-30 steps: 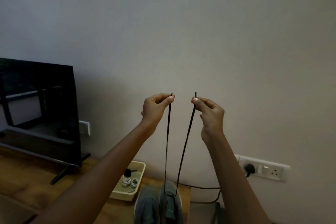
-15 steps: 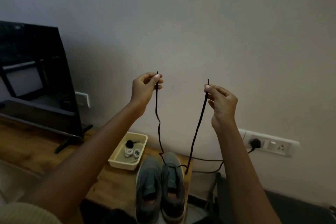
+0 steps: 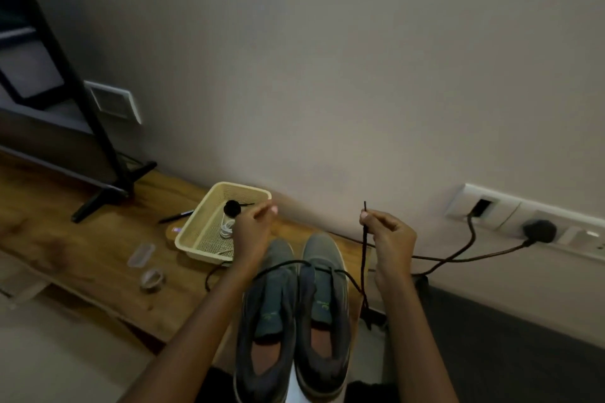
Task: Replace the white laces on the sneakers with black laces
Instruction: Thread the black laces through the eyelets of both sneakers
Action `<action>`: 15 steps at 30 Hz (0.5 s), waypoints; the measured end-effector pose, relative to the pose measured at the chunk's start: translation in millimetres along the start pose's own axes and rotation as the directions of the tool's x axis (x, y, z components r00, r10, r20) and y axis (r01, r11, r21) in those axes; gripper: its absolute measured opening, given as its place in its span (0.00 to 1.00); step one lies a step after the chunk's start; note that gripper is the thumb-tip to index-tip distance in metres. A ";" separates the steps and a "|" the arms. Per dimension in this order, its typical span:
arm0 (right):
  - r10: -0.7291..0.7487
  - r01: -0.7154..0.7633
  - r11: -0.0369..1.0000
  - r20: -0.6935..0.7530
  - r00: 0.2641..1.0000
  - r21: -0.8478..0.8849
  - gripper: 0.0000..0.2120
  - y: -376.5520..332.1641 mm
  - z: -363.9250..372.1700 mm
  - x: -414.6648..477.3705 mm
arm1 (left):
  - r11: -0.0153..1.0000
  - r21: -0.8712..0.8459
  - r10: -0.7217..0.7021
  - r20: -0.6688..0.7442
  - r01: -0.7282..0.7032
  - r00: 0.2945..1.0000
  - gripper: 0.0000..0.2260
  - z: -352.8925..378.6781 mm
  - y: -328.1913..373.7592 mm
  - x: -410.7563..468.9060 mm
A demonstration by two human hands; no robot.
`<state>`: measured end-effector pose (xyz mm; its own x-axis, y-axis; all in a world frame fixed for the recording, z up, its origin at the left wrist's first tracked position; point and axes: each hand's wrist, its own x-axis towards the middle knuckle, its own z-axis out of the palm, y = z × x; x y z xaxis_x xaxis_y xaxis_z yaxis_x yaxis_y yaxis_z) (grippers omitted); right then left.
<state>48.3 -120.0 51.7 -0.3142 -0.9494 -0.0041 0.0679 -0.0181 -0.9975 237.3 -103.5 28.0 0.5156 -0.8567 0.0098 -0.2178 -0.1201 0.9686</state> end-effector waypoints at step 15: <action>0.171 0.111 0.792 0.392 0.904 -0.601 0.15 105.1 12.8 21.0 | 0.581 0.777 -0.027 0.314 -0.241 0.949 0.18 55.1 -61.6 -44.7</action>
<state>60.9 -145.8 -52.4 0.0989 -0.9842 -0.1469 -0.5502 0.0689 -0.8322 182.0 -85.5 -45.7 0.2347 -0.9674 -0.0952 -0.8950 -0.2533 0.3672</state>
